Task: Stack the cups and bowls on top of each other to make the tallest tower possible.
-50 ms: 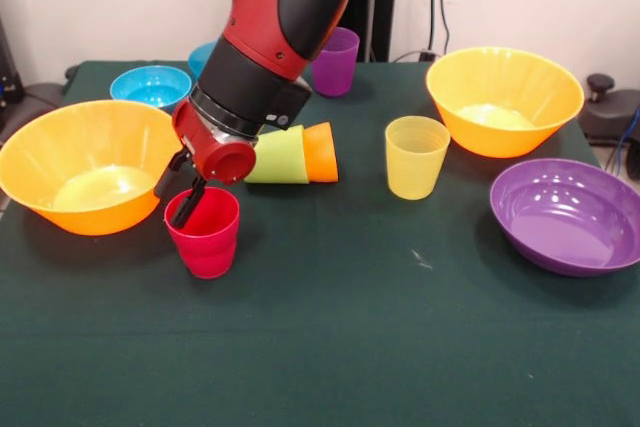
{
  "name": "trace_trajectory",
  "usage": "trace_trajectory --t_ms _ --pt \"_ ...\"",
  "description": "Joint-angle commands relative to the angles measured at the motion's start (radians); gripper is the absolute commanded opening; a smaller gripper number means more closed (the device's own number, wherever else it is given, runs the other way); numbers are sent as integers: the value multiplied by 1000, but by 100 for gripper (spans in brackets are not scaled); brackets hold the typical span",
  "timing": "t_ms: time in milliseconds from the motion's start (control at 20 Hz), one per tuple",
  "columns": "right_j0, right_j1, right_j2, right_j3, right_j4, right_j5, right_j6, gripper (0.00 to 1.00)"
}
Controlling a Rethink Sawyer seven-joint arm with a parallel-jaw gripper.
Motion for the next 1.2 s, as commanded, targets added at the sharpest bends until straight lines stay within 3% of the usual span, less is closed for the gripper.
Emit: trace_trajectory --t_ms 50,500,850,1000,1200 --pt "-10 -20 121 -24 -64 87 49 100" --pt "-35 -111 162 39 -115 118 47 100" --pt "-124 -338 318 210 -168 221 49 100" --pt "-155 -388 367 258 -180 251 37 100" --pt "-107 -418 301 250 -192 320 9 100"
